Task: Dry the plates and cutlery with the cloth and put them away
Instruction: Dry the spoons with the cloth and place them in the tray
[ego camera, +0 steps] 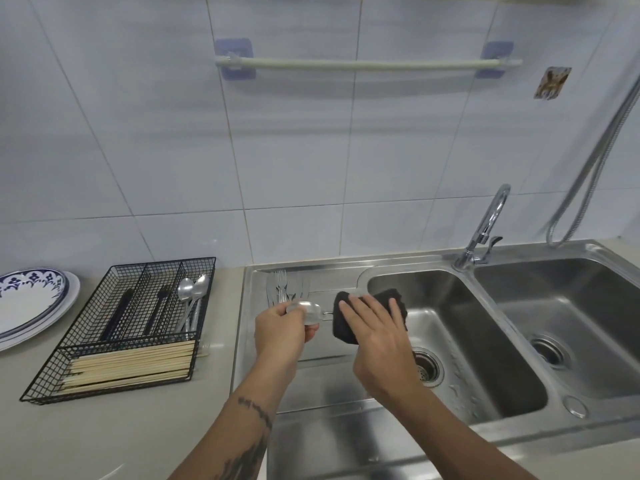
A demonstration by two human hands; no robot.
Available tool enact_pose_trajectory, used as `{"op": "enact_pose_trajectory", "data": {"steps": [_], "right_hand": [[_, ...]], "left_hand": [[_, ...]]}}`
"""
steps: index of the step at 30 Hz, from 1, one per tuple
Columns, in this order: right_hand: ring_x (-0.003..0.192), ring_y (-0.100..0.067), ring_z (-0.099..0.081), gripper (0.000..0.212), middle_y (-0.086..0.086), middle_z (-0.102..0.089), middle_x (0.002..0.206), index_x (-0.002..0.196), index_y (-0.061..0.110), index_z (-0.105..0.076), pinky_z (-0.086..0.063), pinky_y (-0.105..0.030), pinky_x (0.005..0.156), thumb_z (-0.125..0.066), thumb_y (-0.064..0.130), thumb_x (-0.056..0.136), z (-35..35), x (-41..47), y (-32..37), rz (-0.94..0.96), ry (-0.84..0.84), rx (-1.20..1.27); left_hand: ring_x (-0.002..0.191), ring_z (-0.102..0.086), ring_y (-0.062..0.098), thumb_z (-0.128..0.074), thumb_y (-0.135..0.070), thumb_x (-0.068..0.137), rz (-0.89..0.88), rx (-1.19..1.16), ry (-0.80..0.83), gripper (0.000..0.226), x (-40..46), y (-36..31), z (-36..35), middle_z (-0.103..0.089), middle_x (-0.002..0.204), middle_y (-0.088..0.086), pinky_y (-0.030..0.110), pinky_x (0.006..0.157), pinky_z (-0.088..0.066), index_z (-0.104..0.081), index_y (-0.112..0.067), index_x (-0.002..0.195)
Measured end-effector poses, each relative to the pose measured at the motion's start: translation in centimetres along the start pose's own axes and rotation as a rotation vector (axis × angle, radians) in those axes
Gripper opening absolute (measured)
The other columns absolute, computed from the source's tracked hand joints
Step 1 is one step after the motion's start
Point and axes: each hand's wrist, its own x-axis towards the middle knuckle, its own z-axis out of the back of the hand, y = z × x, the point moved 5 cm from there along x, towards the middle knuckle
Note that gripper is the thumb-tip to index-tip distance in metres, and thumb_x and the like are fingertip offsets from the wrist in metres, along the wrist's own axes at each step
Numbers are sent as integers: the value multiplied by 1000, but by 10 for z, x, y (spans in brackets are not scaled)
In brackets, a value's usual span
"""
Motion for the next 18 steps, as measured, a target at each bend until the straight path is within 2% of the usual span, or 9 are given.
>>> {"op": "enact_pose_trajectory", "data": {"steps": [3,7,10,12,15,18], "right_hand": [[129,-27,-52,76,-4,-59,137,137,13,-55,-31,-56,113,-64,1,63,-2,3,7,54,0,35],[119,-29,-60,78,-4,-66,127,131,13,-61,-35,-56,108,-76,-3,56,0,3,-11,-52,32,14],[109,-27,-63,73,-2,-67,120,128,14,-63,-40,-55,105,-72,-2,57,-5,11,5,7,25,30],[99,-27,-62,69,-2,-67,115,127,15,-63,-48,-45,94,-72,-2,60,-13,17,23,41,35,82],[90,-22,-59,68,0,-66,109,127,17,-62,-48,-34,79,-79,2,63,-23,26,41,40,74,120],[93,-23,-60,68,-1,-67,110,129,18,-62,-49,-35,82,-77,3,64,-35,38,47,93,95,74]], "left_hand": [[73,-72,23,-63,-3,91,14,-29,36,16,1,-4,-1,-76,81,11,27,62,-58,-73,-14,86],[64,-70,21,-64,-3,90,41,-65,-13,16,9,-4,15,-74,65,6,30,61,-59,-74,-12,81],[65,-66,20,-64,-7,92,77,-110,8,10,14,-1,19,-73,71,10,27,59,-55,-73,-9,89],[66,-63,19,-65,-9,92,107,-133,35,8,15,0,19,-70,74,10,28,61,-55,-73,-7,92],[59,-58,15,-67,-7,92,151,-198,62,6,22,5,22,-65,75,10,27,62,-56,-71,-2,93],[55,-58,12,-70,-5,89,161,-234,12,4,40,11,38,-65,73,8,26,59,-53,-72,-3,92]]}}
